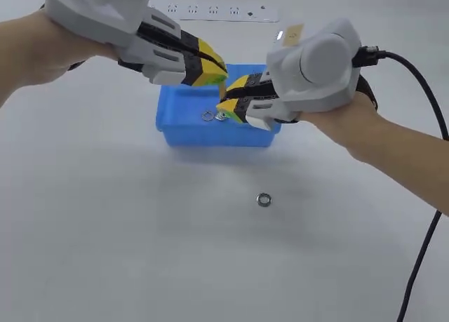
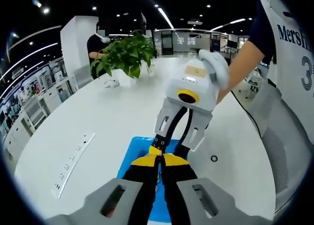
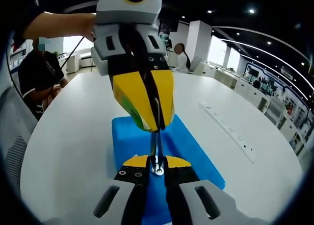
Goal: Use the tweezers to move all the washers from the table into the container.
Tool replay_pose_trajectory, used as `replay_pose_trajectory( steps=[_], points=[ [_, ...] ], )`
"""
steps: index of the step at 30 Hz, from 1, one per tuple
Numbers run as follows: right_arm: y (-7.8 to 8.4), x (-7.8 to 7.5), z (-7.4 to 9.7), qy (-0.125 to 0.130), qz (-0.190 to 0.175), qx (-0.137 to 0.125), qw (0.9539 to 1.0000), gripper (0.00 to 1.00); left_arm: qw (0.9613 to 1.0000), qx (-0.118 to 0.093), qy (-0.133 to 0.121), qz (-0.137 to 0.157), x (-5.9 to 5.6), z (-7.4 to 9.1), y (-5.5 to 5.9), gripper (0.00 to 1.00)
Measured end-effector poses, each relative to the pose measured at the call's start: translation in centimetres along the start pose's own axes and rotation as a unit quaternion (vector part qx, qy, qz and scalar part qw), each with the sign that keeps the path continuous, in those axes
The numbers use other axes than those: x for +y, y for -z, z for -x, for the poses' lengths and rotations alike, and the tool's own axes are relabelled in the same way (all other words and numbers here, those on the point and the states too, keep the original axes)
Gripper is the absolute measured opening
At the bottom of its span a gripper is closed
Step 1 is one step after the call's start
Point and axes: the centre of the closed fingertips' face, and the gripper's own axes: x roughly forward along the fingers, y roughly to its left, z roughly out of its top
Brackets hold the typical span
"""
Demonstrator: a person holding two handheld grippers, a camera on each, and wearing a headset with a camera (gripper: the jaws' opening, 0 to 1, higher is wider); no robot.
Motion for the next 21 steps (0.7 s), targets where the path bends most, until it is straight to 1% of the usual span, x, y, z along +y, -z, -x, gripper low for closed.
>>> replay_pose_trajectory(
  steps=[9,14,17,20,21],
  points=[
    [-1.8,0.4,1.2,0.006,0.007,-0.014,0.9999,0.12,0.9999,-0.006,-0.009,-0.012,-0.2,1.2,-1.4,0.06],
    [-2.6,0.7,2.3,0.01,0.012,-0.019,0.9997,0.12,0.9997,-0.009,-0.009,-0.023,-1.1,1.8,-2.7,0.06],
    [-3.0,1.1,3.3,0.013,0.017,-0.024,0.9995,0.12,0.9995,-0.012,-0.009,-0.028,-1.6,2.0,-3.4,0.06],
    [-3.3,1.5,4.2,0.015,0.02,-0.026,0.9993,0.12,0.9993,-0.016,-0.006,-0.034,-2.6,2.2,-4.3,0.06],
    [-3.4,1.7,4.6,0.017,0.023,-0.026,0.9992,0.12,0.9992,-0.018,-0.008,-0.033,-2.8,2.3,-4.5,0.06]
  ],
)
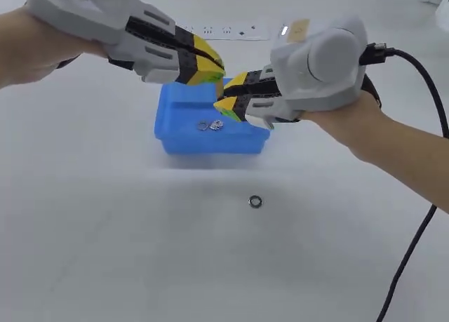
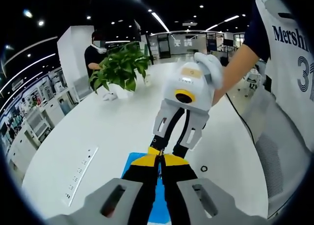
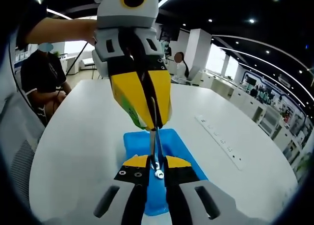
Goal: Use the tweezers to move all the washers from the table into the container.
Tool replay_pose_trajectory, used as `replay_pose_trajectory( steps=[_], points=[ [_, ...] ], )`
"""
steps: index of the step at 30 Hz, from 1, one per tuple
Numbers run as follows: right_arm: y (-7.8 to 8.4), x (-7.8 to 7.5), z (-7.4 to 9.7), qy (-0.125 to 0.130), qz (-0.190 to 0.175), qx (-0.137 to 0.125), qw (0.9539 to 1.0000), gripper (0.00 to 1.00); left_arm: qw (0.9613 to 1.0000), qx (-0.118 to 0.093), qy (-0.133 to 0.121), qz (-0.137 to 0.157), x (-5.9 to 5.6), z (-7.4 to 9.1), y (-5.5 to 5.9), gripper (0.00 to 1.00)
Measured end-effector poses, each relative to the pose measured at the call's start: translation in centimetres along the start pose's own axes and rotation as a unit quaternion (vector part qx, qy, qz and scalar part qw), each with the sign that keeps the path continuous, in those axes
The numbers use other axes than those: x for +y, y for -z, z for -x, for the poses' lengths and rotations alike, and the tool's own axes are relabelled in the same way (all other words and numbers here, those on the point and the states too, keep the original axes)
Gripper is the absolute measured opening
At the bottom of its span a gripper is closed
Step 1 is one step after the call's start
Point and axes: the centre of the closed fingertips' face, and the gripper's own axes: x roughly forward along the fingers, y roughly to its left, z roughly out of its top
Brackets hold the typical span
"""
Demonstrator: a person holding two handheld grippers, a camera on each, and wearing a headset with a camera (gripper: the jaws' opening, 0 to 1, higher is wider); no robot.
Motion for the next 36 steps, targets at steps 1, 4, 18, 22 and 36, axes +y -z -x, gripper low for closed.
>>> replay_pose_trajectory(
  steps=[1,4,18,22,36],
  points=[
    [0.0,0.1,0.3,0.001,0.001,0.0,1.0,0.12,1.0,-0.002,-0.001,0.0,-0.5,0.0,-0.3,0.06],
    [0.0,0.6,1.3,0.004,0.0,0.001,1.0,0.12,1.0,-0.008,-0.001,-0.002,-1.4,-0.1,-1.0,0.06],
    [1.8,4.8,5.2,0.007,-0.046,-0.012,0.9989,0.13,0.9994,-0.02,0.027,-0.002,-7.9,-1.3,-2.6,0.07],
    [2.3,6.2,5.9,-0.006,-0.052,-0.015,0.9985,0.13,0.999,-0.019,0.041,-0.001,-9.4,-1.5,-2.7,0.06],
    [4.6,8.9,5.9,-0.032,-0.062,-0.004,0.9976,0.13,0.9975,-0.009,0.066,0.026,-12.8,-3.0,-1.8,0.07]
  ],
)
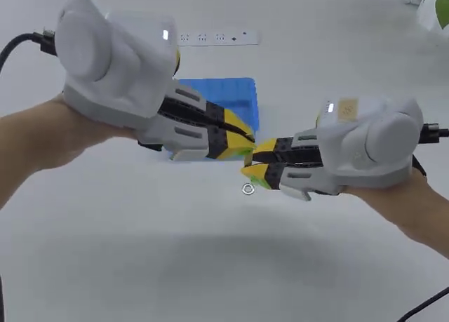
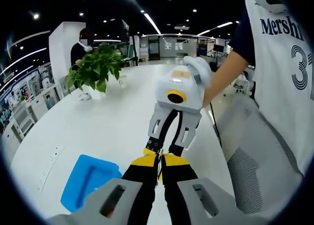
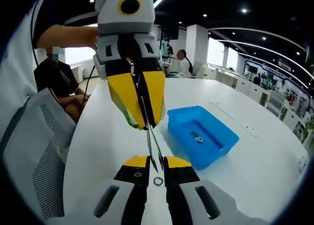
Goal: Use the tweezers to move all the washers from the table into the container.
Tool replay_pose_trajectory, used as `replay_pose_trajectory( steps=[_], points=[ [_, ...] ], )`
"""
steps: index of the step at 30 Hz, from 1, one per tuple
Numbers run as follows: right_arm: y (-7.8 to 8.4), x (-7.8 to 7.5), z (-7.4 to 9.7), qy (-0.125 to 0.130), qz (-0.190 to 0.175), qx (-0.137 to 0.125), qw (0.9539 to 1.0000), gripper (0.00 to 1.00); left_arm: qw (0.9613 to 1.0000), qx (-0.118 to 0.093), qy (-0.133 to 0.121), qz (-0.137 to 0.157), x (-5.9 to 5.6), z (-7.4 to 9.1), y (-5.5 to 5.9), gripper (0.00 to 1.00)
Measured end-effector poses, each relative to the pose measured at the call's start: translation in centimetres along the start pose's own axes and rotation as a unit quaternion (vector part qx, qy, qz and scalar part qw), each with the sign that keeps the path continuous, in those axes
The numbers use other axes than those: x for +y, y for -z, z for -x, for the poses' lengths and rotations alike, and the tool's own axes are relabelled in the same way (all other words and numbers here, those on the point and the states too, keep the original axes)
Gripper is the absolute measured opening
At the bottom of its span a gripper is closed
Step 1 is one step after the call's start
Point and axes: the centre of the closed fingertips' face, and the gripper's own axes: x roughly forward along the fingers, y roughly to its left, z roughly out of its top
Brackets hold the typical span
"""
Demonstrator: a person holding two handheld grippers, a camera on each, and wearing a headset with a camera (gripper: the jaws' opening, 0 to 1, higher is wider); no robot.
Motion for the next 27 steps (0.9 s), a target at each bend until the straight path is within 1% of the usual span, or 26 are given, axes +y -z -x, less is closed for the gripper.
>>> replay_pose_trajectory(
  steps=[2,6,12,18,23,24,27],
  points=[
    [0.4,0.4,-0.1,-0.005,-0.003,0.001,1.0,0.13,0.9999,0.003,0.007,0.007,-0.4,-0.2,0.3,0.07],
    [1.1,0.7,-0.2,-0.008,-0.015,0.0,0.9999,0.13,0.9998,0.008,0.011,0.012,-0.4,-0.5,0.9,0.07],
    [1.8,0.8,-0.5,-0.004,-0.016,0.002,0.9999,0.12,0.9996,0.006,0.012,0.024,0.0,-0.7,1.7,0.07],
    [2.3,0.5,-0.7,0.001,-0.022,0.002,0.9998,0.12,0.9995,0.009,0.016,0.026,0.2,-1.1,2.0,0.07],
    [2.7,0.3,-0.7,0.001,-0.025,0.004,0.9997,0.12,0.9994,0.009,0.019,0.028,0.5,-1.5,2.3,0.07],
    [2.8,0.3,-0.7,0.0,-0.024,0.005,0.9997,0.12,0.9992,0.008,0.02,0.033,0.6,-1.6,2.4,0.07],
    [3.2,0.3,-0.9,-0.003,-0.026,0.008,0.9996,0.12,0.9991,0.013,0.019,0.035,0.9,-1.7,2.9,0.06]
  ],
)
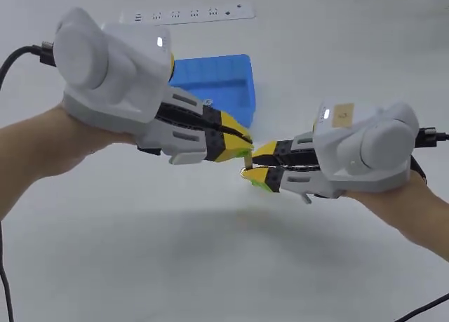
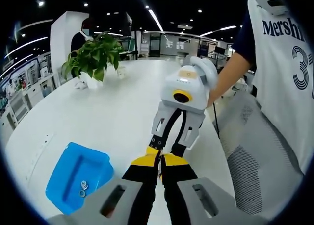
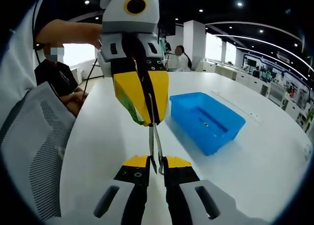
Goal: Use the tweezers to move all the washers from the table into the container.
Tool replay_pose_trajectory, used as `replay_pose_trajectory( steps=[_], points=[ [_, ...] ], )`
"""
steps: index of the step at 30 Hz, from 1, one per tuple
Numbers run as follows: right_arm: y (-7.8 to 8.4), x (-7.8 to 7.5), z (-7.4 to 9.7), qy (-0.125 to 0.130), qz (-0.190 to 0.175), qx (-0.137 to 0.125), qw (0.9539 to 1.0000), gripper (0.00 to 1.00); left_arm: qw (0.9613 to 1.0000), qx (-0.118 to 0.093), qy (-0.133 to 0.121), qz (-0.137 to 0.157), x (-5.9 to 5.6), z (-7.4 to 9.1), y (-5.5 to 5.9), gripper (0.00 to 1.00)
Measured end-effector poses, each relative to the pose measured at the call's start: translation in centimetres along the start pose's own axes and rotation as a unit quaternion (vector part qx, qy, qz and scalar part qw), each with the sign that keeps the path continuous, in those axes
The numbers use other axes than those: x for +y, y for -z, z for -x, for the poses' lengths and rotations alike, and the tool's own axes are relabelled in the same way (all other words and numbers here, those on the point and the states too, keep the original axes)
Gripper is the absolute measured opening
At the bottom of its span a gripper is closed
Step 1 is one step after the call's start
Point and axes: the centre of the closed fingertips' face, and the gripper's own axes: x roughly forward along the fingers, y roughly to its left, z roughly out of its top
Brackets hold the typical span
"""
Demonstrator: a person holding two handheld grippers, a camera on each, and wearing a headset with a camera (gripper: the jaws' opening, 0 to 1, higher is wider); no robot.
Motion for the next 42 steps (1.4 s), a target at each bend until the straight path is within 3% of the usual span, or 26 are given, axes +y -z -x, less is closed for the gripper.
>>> replay_pose_trajectory(
  steps=[12,21,26,34,42],
  points=[
    [0.3,-0.2,-0.8,-0.003,-0.005,0.001,1.0,0.12,1.0,0.003,0.0,0.008,0.8,-0.1,1.0,0.07],
    [0.3,-0.2,-1.0,-0.005,-0.011,0.0,0.9999,0.12,0.9999,-0.002,0.0,0.016,1.0,-0.1,1.1,0.07],
    [0.3,0.0,-1.1,-0.012,0.001,0.008,0.9999,0.1,0.9998,0.009,0.001,0.015,0.9,-0.3,1.6,0.07],
    [0.1,0.5,-1.0,-0.014,0.007,0.013,0.9998,0.1,0.9998,0.012,0.005,0.013,0.3,0.0,1.3,0.07],
    [-2.1,0.7,-0.5,-0.011,0.011,-0.003,0.9999,0.1,1.0,0.003,-0.004,0.002,0.1,1.7,-0.1,0.07]
  ],
)
